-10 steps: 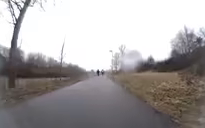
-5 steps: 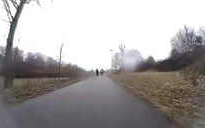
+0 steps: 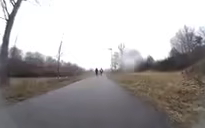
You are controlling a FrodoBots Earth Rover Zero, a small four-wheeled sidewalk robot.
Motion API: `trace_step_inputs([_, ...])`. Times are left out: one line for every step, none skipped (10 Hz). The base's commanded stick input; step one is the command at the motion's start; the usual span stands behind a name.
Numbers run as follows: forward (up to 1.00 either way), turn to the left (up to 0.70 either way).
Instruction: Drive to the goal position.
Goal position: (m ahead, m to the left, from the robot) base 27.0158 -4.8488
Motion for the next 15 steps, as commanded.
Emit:
trace_step_inputs([0.7,0.0])
trace_step_inputs([0.7,0.0])
trace_step_inputs([0.7,0.0])
trace_step_inputs([0.7,0.0])
trace_step_inputs([0.7,0.0])
trace_step_inputs([0.7,0.0])
trace_step_inputs([0.7,0.0])
trace_step_inputs([0.7,-0.06])
trace_step_inputs([0.7,-0.22])
trace_step_inputs([0.7,-0.08])
trace_step_inputs([0.7,0.0])
trace_step_inputs([0.7,0.0])
trace_step_inputs([0.7,0.0])
trace_step_inputs([0.7,0.0])
trace_step_inputs([0.7,0.0])
